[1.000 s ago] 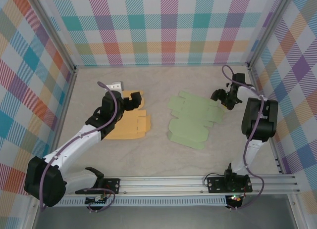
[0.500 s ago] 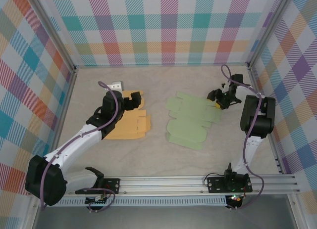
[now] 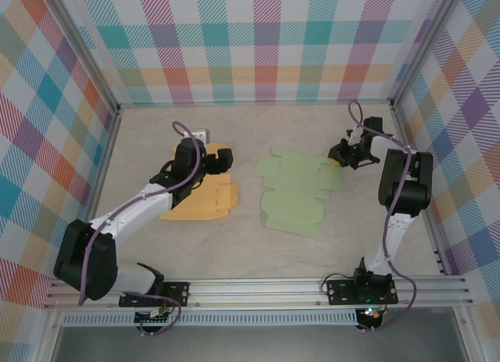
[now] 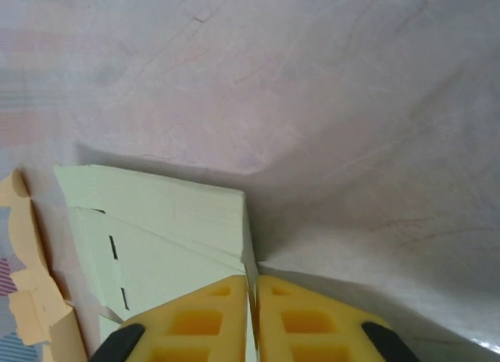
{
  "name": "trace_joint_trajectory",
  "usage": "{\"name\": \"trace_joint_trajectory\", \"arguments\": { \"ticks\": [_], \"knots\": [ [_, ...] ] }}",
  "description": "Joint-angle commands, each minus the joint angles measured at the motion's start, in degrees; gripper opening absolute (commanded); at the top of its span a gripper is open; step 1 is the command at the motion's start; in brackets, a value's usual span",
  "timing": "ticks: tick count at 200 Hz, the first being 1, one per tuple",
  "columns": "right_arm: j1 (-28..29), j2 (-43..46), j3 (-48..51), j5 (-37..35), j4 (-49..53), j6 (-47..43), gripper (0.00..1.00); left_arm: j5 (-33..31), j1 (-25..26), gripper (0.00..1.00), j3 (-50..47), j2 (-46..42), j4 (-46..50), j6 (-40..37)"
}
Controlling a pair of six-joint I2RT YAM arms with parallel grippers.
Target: Fold the paper box
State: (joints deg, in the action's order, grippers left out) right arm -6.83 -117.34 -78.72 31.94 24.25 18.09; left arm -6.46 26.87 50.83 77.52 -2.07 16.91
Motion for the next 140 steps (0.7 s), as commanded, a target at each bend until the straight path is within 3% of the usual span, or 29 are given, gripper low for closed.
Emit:
{"name": "trace_joint_trajectory", "arguments": {
  "ticks": [1,7,60,140],
  "knots": [
    [-0.23,2.02,1.78,3.6,-4.21,-1.03,0.04,0.64,0.2,0.88,2.17,-0.56,-1.17,-1.43],
    [-0.2,2.93,2.58,3.9,-5.3,-1.01,0.0,0.44,0.2,0.89,2.28,-0.76,-0.99,-1.97],
    [0.65,14.38,11.94,8.62,-16.85,-1.92,0.0,3.43,0.15,0.88,3.3,-3.04,0.02,-11.68],
    [6.48,34.12,21.81,10.33,-24.55,-9.67,0.0,22.83,0.15,0.91,15.14,0.92,4.6,-30.31]
  ]
}}
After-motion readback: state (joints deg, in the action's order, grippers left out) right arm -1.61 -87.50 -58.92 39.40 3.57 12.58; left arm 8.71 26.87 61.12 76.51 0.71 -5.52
